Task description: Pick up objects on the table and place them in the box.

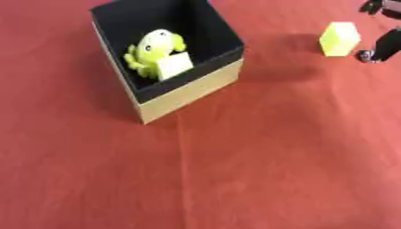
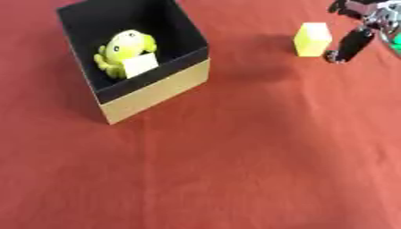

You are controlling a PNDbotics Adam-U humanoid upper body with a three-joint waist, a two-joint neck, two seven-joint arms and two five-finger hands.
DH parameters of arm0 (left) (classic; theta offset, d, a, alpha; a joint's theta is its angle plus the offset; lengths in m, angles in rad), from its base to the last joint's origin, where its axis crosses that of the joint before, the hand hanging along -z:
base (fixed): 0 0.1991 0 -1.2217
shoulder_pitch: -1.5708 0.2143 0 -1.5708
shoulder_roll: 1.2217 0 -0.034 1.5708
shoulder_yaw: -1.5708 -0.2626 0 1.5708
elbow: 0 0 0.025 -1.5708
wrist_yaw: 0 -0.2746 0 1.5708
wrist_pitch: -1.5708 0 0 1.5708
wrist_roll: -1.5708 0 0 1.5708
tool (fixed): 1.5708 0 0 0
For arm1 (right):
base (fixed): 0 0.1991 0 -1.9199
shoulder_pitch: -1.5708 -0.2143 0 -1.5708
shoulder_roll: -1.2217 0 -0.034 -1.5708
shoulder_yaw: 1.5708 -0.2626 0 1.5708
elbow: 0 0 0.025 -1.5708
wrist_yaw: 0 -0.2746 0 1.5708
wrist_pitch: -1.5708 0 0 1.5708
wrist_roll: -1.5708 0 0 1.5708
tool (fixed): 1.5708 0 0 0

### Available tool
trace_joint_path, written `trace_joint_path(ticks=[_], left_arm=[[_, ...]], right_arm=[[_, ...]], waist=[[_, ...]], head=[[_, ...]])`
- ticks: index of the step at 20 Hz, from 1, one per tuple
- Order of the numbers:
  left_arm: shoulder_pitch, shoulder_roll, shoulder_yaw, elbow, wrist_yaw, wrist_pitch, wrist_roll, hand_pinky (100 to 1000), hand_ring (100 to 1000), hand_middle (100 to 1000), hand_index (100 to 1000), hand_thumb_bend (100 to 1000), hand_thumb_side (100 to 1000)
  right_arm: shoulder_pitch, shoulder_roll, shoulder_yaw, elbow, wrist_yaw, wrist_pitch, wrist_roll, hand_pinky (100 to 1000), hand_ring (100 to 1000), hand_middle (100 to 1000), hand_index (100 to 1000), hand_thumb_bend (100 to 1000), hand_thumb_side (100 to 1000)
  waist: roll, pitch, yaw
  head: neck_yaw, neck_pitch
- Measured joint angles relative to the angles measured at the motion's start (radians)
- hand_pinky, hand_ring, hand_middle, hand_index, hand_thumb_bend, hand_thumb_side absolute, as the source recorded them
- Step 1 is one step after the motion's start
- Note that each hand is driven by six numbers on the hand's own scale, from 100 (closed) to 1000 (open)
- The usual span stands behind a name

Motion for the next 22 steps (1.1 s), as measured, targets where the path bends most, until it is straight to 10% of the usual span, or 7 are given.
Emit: trace_joint_path(ticks=[22], left_arm=[[-0.021, 0.002, -0.001, 0.0, -0.006, -0.008, -0.011, 454, 588, 693, 562, 100, 566]], right_arm=[[-0.089, 0.042, 0.018, 0.109, -0.002, 0.002, -0.002, 935, 981, 905, 948, 406, 100]], waist=[[-0.002, 0.051, 0.025]], head=[[-0.035, -0.036]])
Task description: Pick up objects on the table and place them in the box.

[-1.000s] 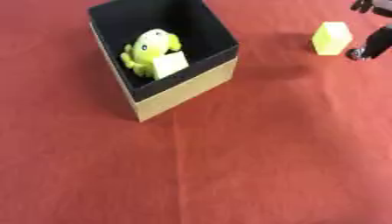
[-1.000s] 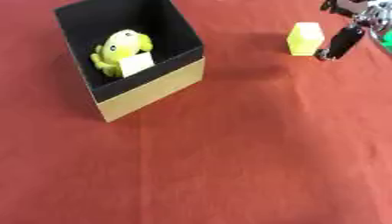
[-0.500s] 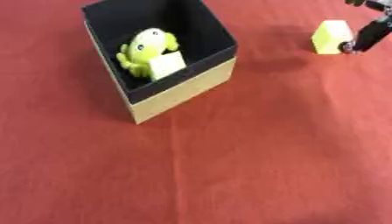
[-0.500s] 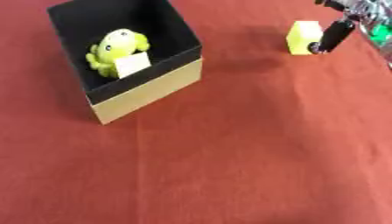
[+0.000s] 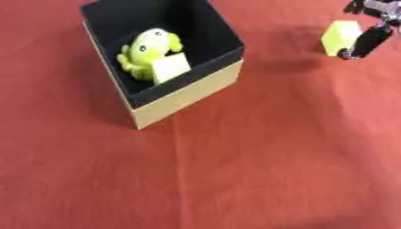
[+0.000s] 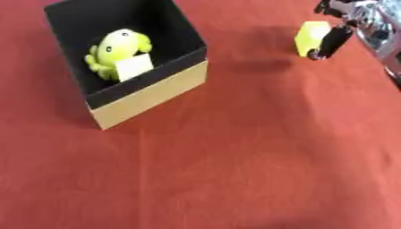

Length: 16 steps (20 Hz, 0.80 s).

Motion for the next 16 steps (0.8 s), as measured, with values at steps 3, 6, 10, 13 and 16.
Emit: trace_joint_path(ticks=[3, 6, 10, 13, 16], left_arm=[[-0.002, 0.006, 0.0, 0.0, -0.002, -0.002, -0.003, 454, 587, 693, 562, 100, 566], [-0.006, 0.007, 0.0, 0.0, -0.002, -0.003, -0.005, 453, 587, 693, 561, 100, 566], [-0.008, 0.008, -0.001, 0.0, -0.003, -0.005, -0.008, 452, 586, 694, 560, 100, 566], [-0.008, 0.008, -0.002, 0.0, -0.003, -0.005, -0.011, 452, 586, 694, 559, 100, 566], [-0.008, 0.008, -0.005, 0.0, -0.004, -0.006, -0.012, 451, 585, 694, 558, 100, 566]], right_arm=[[-0.011, 0.006, 0.0, 0.019, 0.0, 0.006, -0.006, 936, 984, 907, 947, 404, 100], [-0.017, 0.008, -0.001, 0.037, 0.0, 0.012, -0.012, 939, 987, 911, 946, 388, 100], [-0.026, 0.012, -0.003, 0.062, 0.001, 0.013, -0.013, 936, 983, 908, 938, 400, 100], [-0.03, 0.014, -0.007, 0.074, 0.001, 0.009, -0.009, 920, 963, 886, 918, 393, 100], [-0.034, 0.014, -0.007, 0.074, 0.001, 0.007, -0.007, 891, 921, 838, 880, 381, 100]], waist=[[-0.001, 0.008, 0.005], [-0.002, 0.015, 0.008], [-0.005, 0.024, 0.01], [-0.005, 0.03, 0.009], [-0.005, 0.033, 0.006]], head=[[-0.004, -0.008], [-0.008, -0.013], [-0.01, -0.018], [-0.012, -0.023], [-0.012, -0.025]])
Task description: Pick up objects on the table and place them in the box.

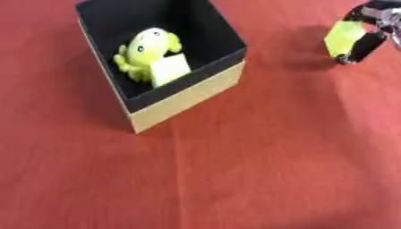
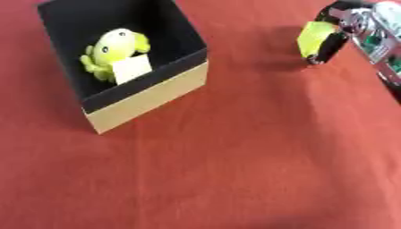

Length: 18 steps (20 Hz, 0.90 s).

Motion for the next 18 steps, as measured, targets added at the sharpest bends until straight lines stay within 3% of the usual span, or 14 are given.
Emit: trace_joint_path(ticks=[3, 7, 18], left_arm=[[0.0, 0.0, 0.0, 0.0, -0.003, 0.0, -0.003, 451, 586, 695, 558, 100, 566], [0.0, 0.0, 0.0, 0.0, -0.007, 0.001, -0.007, 451, 586, 695, 558, 100, 566], [0.002, 0.0, -0.001, 0.0, -0.008, 0.005, -0.012, 455, 588, 695, 560, 100, 565]], right_arm=[[-0.004, 0.001, -0.003, 0.0, 0.0, 0.004, -0.004, 863, 864, 769, 827, 277, 100], [-0.014, 0.008, -0.012, 0.012, -0.009, 0.014, -0.014, 851, 836, 745, 810, 198, 100], [-0.026, 0.008, -0.019, 0.027, -0.018, 0.022, -0.022, 846, 822, 738, 809, 126, 100]], waist=[[0.0, 0.004, -0.002], [0.002, 0.004, -0.008], [0.001, -0.012, -0.024]], head=[[0.0, 0.0], [0.002, 0.0], [0.009, 0.01]])
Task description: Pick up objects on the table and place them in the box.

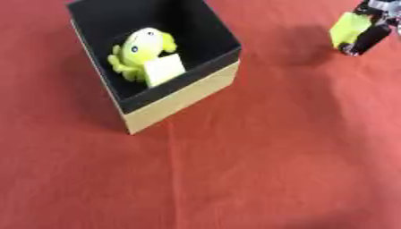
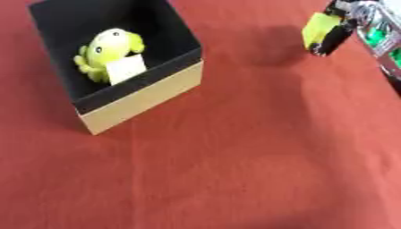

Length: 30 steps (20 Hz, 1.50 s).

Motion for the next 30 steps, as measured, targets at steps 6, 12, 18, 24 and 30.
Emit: trace_joint_path(ticks=[6, 12, 18, 24, 30], left_arm=[[0.008, 0.0, 0.0, 0.0, 0.0, 0.002, 0.002, 456, 589, 695, 562, 100, 565], [0.019, -0.005, 0.0, 0.0, 0.008, 0.012, 0.005, 464, 592, 694, 566, 100, 565], [0.033, -0.015, 0.0, 0.0, 0.018, 0.023, 0.014, 467, 594, 694, 569, 100, 566], [0.037, -0.026, 0.0, 0.0, 0.025, 0.029, 0.02, 470, 594, 693, 570, 100, 568], [0.037, -0.03, 0.0, 0.0, 0.032, 0.031, 0.023, 472, 595, 694, 571, 100, 569]], right_arm=[[0.055, -0.012, -0.019, -0.144, 0.01, 0.005, -0.005, 842, 813, 732, 806, 127, 100], [0.012, -0.018, 0.01, -0.251, 0.007, 0.005, -0.005, 794, 732, 679, 768, 100, 100], [-0.12, 0.028, 0.129, -0.389, -0.023, -0.023, 0.023, 794, 726, 681, 773, 100, 100], [-0.246, 0.143, 0.173, -0.528, 0.041, -0.076, 0.076, 786, 710, 677, 775, 100, 100], [-0.337, 0.279, 0.219, -0.55, 0.126, -0.097, 0.097, 791, 723, 687, 780, 100, 100]], waist=[[-0.002, -0.025, -0.008], [-0.012, -0.084, -0.006], [-0.028, -0.118, -0.005], [-0.042, -0.133, 0.011], [-0.061, -0.138, 0.027]], head=[[0.021, 0.017], [0.022, 0.05], [0.021, 0.079], [-0.002, 0.079], [-0.033, 0.086]])
